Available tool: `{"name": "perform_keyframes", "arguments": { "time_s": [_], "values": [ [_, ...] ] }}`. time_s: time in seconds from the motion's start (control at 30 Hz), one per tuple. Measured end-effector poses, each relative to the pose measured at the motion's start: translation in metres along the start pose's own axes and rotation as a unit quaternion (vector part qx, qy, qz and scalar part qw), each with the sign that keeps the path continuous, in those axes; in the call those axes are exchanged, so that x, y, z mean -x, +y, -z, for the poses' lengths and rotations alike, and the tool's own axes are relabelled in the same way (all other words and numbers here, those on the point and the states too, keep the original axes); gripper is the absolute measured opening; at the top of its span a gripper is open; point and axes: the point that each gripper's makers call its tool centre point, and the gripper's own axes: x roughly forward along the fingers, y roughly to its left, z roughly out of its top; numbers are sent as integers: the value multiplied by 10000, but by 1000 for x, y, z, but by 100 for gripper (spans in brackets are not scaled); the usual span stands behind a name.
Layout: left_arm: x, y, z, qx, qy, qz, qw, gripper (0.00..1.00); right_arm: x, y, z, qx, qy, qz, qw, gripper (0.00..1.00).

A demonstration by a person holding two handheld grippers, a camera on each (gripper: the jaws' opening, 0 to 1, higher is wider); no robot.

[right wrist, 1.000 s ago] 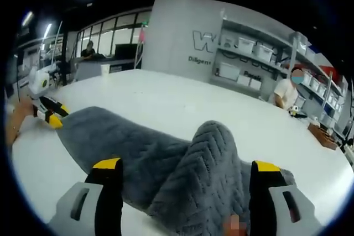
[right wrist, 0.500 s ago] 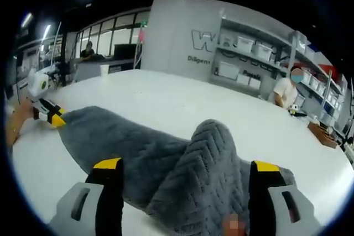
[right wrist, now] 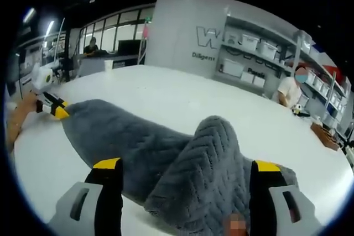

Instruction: Open the folded towel by lifting each exposed corner and separating the folded layers until the towel lies flat within the target outline without major curled edges

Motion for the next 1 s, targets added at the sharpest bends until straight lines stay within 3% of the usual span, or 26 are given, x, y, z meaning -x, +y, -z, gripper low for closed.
{"name": "perform_keyframes", "arguments": {
  "time_s": [0.2, 0.53, 1.0],
  "values": [
    [7, 16, 2, 121, 19, -162, 9998, 9, -2, 1, 6, 42, 162, -24, 9999, 98],
    [24, 52, 8, 261, 94, -780, 9966, 9, -1, 2, 3, -22, 65, -113, 9999, 99],
    [44, 76, 16, 323, 250, -1215, 9918, 9, -1, 3, 8, -3, 183, -117, 9998, 99]
  ]
}}
